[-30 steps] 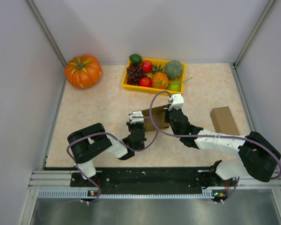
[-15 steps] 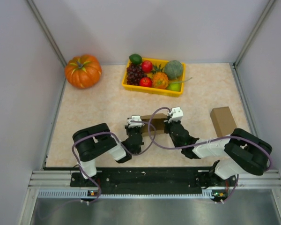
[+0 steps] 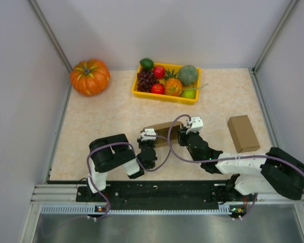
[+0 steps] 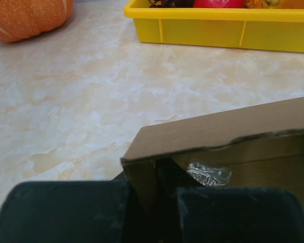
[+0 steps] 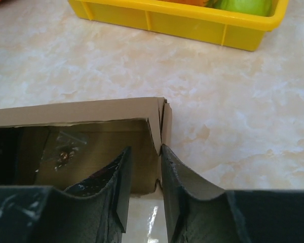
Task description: Fold the paper box
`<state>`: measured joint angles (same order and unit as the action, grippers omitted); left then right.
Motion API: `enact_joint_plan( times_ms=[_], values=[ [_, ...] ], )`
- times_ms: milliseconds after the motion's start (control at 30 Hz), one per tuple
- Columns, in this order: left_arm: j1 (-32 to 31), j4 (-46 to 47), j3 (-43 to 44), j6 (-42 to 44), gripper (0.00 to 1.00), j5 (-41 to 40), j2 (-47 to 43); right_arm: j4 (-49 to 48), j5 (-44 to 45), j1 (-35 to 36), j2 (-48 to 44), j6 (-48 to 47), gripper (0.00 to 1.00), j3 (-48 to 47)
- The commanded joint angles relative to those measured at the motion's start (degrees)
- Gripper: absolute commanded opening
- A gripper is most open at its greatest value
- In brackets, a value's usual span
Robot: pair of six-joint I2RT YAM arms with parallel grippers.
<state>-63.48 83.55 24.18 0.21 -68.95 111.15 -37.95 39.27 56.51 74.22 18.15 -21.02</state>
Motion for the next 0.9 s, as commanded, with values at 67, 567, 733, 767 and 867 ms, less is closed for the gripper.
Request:
enact_joint_plan(
  times_ms=[67,567,733,767,867],
  values=[
    [-0.9,12.2,0.2,4.8,0.00,-0.2,3.1,25.8,-6.9,0.9,-16.1,10.6,0.41,-1.7],
    [-0.9,12.2,-0.7,5.6,0.00,1.4,1.7,61.6,-43.6,-22.3,-11.8,9.7,0.94,-33.5],
    [-0.9,12.1,-0.5,6.4,0.00,1.8,1.1,56.5,-47.0,-22.9,1.7,6.5,0.90,-39.3],
    [-0.9,12.2,-0.4,6.5,0.00,1.7,0.8,53.5,-47.3,-22.4,2.9,6.0,0.89,-38.7],
    [-0.9,12.1,-0.6,6.6,0.02,1.4,-0.3,47.0,-45.1,-20.6,4.0,6.2,0.84,-33.4]
  ],
)
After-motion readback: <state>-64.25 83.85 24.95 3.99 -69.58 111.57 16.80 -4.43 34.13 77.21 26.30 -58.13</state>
